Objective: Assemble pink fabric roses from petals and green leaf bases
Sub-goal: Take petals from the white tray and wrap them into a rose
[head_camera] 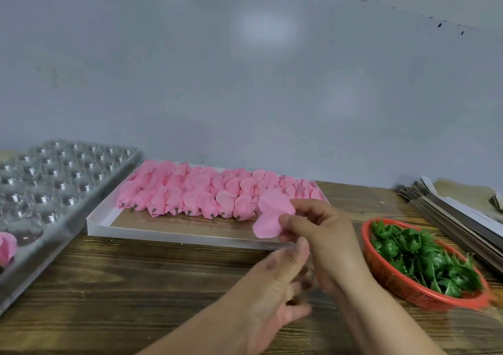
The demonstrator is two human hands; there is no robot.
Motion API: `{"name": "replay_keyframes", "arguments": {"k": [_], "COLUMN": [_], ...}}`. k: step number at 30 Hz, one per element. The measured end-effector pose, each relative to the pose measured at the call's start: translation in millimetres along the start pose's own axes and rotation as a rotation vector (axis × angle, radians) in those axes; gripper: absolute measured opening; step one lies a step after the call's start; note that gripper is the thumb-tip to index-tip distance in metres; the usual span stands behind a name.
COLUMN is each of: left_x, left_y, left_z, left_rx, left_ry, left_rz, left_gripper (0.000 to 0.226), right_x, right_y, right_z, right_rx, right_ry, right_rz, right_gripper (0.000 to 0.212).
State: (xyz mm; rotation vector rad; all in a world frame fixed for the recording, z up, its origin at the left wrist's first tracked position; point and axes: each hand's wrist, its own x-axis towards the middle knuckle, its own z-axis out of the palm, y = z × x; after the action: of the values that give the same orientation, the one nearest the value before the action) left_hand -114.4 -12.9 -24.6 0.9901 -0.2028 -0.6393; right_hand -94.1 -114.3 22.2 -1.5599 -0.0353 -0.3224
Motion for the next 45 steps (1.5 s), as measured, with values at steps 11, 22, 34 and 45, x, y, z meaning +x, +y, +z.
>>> {"name": "replay_keyframes", "arguments": {"k": [11,22,34,45], "left_x": [4.5,2.5,4.3,3.8], "left_y": [22.9,31.6,31.9,35.6], "left_z": [-23.0,-29.0,-22.4,-36.7], "left_rx": [-0.177,-0.122,-0.386,-0.168], "left_ry": [0.094,0.169,0.219,0.145], "left_rz": [0.304,0.189,0.166,0.164], "left_gripper": [0.046,0.055,0.028,0.043], "right_x": [-22.0,-22.9,-22.2,-17.7], "right_y": [11.6,17.7,45.7,35.8], "right_z": [32.2,34.7,31.8,32.6], "right_rx": [0.259,0.358,-0.674,0.247], "right_ry": [-0.164,-0.207,0.044,-0.327], "right_rz": [0.269,0.364,-0.634,0.122], "right_gripper": [0.013,0.014,0.023,0.013]}}
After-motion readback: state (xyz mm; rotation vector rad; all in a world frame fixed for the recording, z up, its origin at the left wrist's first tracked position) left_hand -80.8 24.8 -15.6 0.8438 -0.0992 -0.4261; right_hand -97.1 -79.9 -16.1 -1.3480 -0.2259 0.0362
